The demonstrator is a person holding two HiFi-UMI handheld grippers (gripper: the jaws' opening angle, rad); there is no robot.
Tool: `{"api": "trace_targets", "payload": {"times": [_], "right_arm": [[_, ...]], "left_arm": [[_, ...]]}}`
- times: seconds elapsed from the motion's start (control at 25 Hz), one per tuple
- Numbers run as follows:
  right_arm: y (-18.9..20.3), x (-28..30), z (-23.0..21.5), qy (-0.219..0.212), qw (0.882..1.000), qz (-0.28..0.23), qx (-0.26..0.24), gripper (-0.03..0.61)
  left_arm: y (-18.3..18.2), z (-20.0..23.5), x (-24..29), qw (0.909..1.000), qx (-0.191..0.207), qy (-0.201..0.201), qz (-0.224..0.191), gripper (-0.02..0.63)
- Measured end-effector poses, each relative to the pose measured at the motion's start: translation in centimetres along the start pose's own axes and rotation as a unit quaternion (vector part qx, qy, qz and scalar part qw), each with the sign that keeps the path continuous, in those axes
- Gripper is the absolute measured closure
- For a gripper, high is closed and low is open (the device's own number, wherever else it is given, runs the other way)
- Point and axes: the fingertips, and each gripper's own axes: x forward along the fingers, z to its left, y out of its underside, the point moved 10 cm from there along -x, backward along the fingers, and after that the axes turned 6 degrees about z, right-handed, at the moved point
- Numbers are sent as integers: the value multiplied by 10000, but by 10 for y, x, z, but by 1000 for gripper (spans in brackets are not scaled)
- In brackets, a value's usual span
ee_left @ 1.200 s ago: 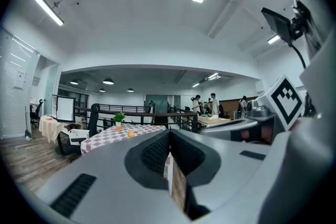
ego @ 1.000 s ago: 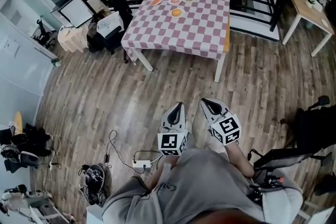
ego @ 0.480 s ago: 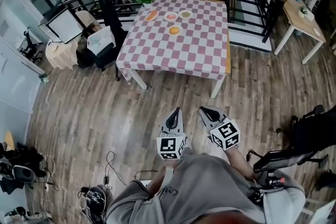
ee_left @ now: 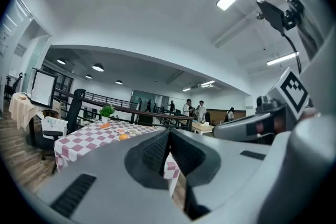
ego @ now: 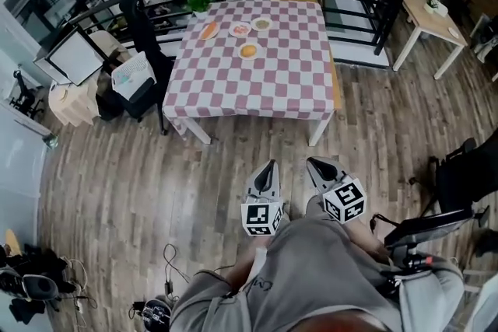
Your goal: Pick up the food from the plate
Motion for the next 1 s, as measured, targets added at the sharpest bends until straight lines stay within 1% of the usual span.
{"api": "trace_targets", "payload": {"times": [0.08,0.16,0.24,0.4,0.52,0.72,1.0], "right_arm": [[0,3,-5,172,9998,-8,40,565],[-2,13,-12,303,9994,-19,176,565],[-8,24,-16,349,9991,-48,254,565],[-20,52,-22,369,9989,-191,209,565],[-35,82,-27,284,9988,-351,176,565],[-62,139,-37,-90,9985,-525,127,565],[-81,212,-72,-394,9984,-321,233,565]], "left_arm": [[1,3,3,9999,-49,114,-66,603],[3,9,8,9999,-64,144,-40,603],[3,16,11,9999,-48,116,-22,603],[-1,30,9,9998,-47,-16,-168,603],[-4,46,13,9995,-62,-233,-211,603],[-11,78,29,9977,-28,-665,-140,603],[-27,126,80,9948,-15,-1017,14,603]]}}
